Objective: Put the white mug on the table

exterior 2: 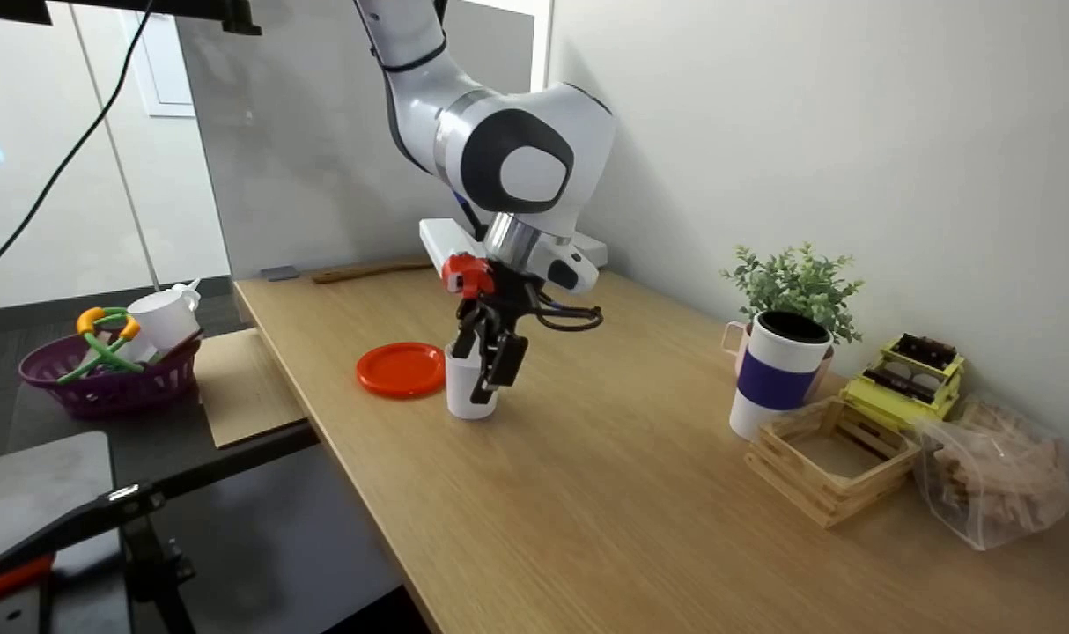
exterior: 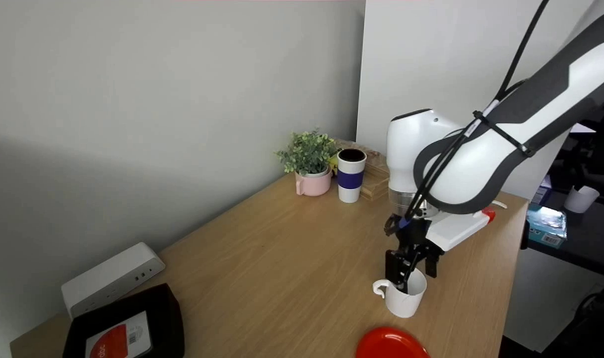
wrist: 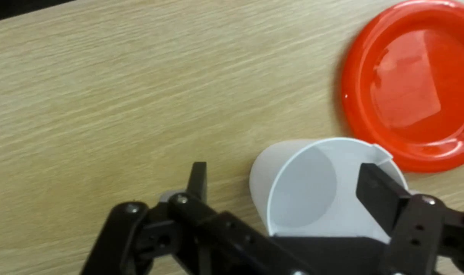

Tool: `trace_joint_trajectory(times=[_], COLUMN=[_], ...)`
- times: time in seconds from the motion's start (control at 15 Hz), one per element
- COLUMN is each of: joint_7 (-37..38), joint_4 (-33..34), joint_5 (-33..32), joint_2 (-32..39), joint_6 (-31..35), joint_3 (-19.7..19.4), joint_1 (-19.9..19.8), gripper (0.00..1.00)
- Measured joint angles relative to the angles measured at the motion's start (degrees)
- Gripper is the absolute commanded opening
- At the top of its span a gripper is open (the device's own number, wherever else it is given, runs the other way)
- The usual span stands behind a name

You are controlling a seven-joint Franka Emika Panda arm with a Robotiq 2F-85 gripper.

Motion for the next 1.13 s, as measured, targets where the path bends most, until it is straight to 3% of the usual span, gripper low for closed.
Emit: trace_joint_trajectory(times=[0.6,1.13], joint_7=[-1.2,2.0], joint_4=[-16.3,-22.5], joint_5=[-0.6,-3.6], joint_2=[-13.5,-20.4], joint_6=[10.1,12.3], joint_3=[2.1,3.0], joint_1=[5.7,9.3], gripper=[1.00,1.00])
